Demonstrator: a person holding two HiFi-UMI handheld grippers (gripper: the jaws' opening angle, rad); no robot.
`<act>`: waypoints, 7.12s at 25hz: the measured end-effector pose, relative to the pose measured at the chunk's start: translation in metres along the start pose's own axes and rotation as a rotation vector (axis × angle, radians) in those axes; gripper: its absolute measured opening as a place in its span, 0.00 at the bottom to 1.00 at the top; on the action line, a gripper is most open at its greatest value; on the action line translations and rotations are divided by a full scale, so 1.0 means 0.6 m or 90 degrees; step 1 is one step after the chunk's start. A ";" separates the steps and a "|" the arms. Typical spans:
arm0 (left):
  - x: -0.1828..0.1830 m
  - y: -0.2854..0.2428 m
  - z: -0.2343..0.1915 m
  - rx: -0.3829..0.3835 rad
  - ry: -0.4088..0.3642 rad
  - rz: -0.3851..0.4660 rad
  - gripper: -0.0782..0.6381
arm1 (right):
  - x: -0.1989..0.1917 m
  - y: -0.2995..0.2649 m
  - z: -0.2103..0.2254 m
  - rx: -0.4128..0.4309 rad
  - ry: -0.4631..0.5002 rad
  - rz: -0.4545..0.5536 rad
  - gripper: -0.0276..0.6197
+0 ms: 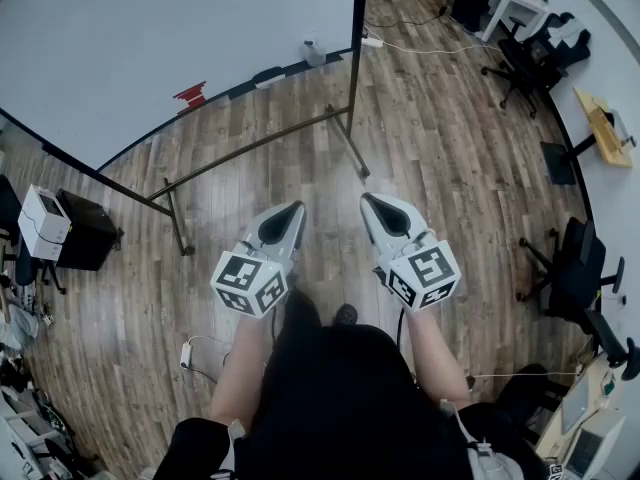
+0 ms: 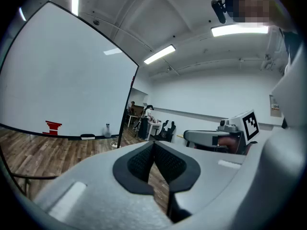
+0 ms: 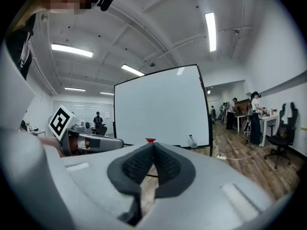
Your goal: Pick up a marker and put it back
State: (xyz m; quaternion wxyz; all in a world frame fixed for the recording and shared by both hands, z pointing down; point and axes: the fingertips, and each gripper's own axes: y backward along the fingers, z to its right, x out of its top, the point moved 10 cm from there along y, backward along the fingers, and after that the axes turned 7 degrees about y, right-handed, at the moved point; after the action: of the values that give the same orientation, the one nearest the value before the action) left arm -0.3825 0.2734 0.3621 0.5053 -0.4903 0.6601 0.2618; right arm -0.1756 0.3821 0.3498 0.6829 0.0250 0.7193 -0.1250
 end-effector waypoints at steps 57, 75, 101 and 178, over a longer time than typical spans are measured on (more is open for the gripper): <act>0.038 -0.428 -0.202 0.039 -0.044 -0.053 0.13 | -0.017 -0.308 0.353 0.065 -0.049 0.008 0.05; 0.135 -0.685 -0.272 0.247 -0.008 0.033 0.13 | 0.021 -0.576 0.642 0.298 -0.021 0.032 0.05; 0.124 -0.824 -0.375 0.401 0.066 0.049 0.22 | -0.015 -0.672 0.777 0.407 -0.001 -0.025 0.05; 0.151 -0.871 -0.499 0.458 0.151 0.151 0.21 | -0.045 -0.630 0.763 0.370 -0.051 -0.056 0.05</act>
State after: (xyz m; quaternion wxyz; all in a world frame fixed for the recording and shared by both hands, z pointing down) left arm -0.0294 -0.2125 0.4624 0.5313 -0.2290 0.8155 0.0117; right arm 0.1950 -0.0779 0.4148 0.6690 0.1836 0.6261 -0.3559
